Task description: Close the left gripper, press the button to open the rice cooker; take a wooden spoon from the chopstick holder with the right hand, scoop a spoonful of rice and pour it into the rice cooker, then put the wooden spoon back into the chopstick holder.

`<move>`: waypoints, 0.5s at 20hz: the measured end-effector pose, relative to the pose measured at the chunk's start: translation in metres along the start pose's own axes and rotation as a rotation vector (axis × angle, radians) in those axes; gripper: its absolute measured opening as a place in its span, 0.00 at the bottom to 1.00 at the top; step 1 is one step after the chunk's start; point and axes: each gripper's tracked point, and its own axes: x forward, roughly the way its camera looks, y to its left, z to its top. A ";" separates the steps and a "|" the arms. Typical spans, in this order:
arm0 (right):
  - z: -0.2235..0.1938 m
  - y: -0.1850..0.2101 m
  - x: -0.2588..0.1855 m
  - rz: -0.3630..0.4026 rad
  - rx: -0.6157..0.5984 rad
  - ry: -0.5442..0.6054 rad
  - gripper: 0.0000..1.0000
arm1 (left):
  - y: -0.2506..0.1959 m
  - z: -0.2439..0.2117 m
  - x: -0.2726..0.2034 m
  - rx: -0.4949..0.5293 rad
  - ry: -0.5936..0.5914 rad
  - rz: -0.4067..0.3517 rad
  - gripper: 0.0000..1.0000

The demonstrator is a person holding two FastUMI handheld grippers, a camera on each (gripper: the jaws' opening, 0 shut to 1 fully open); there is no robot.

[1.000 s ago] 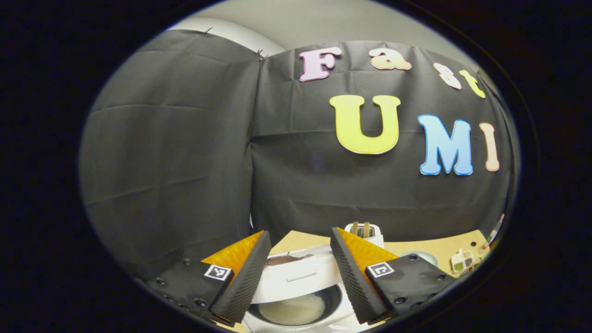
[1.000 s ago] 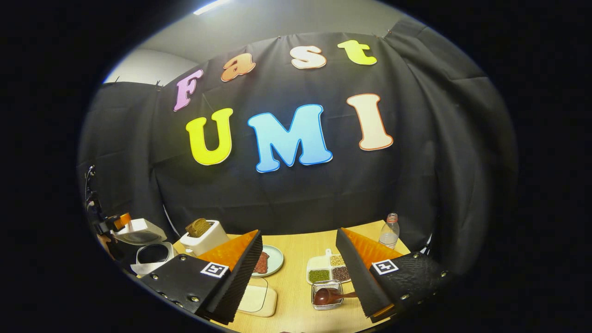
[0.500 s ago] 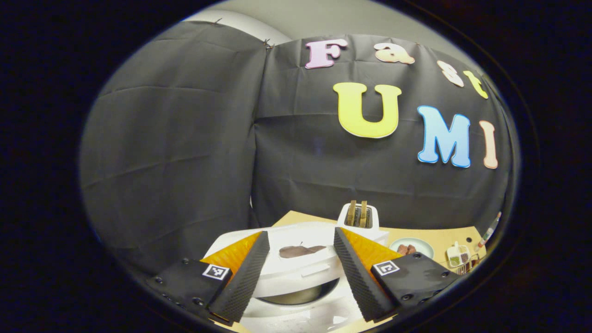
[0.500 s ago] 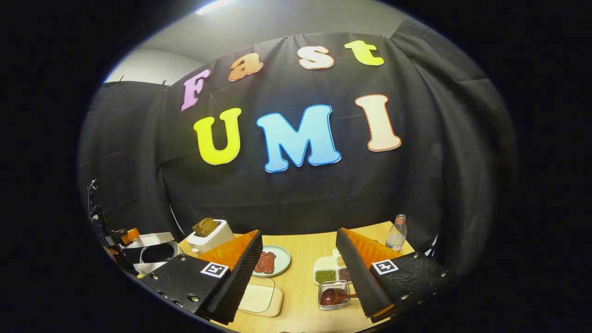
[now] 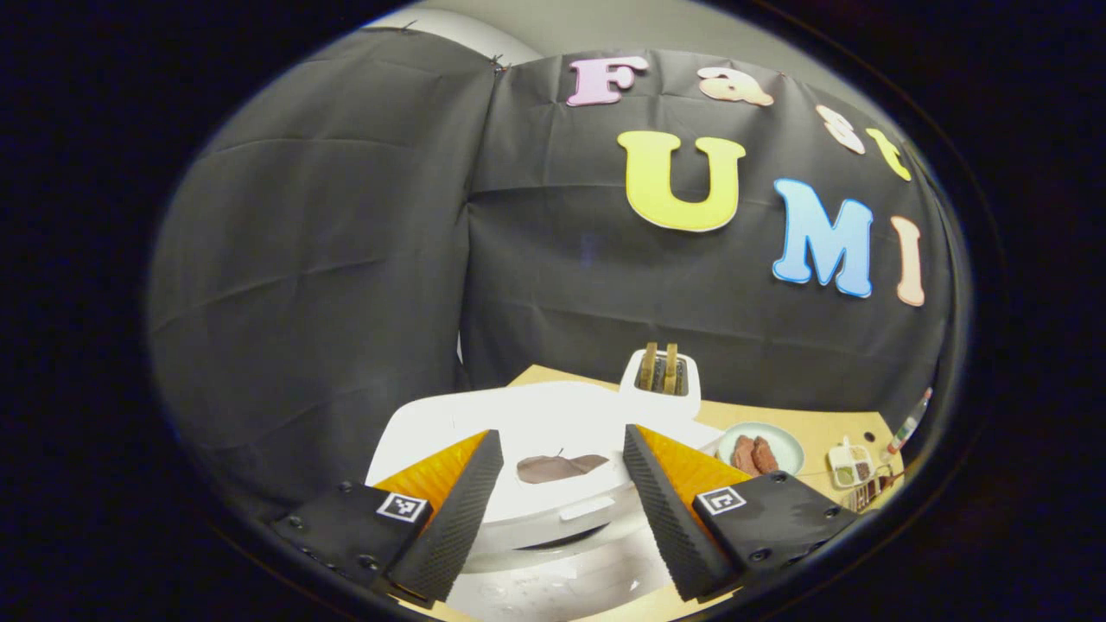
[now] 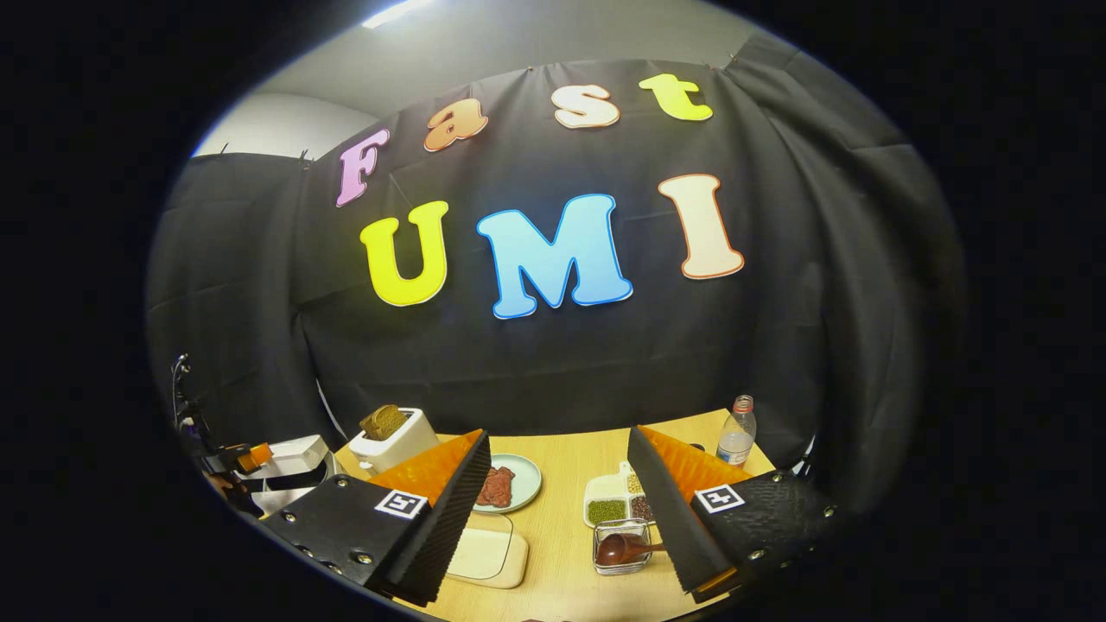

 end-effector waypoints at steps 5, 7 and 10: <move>-0.004 0.000 -0.003 -0.004 0.015 0.008 0.97 | -0.005 -0.030 0.005 0.037 0.066 -0.001 0.98; -0.005 0.000 -0.006 -0.005 0.009 0.007 0.97 | -0.006 -0.047 0.007 0.061 0.105 0.005 0.98; -0.009 0.002 -0.008 -0.004 0.012 0.010 0.97 | -0.008 -0.052 0.009 0.039 0.142 0.015 1.00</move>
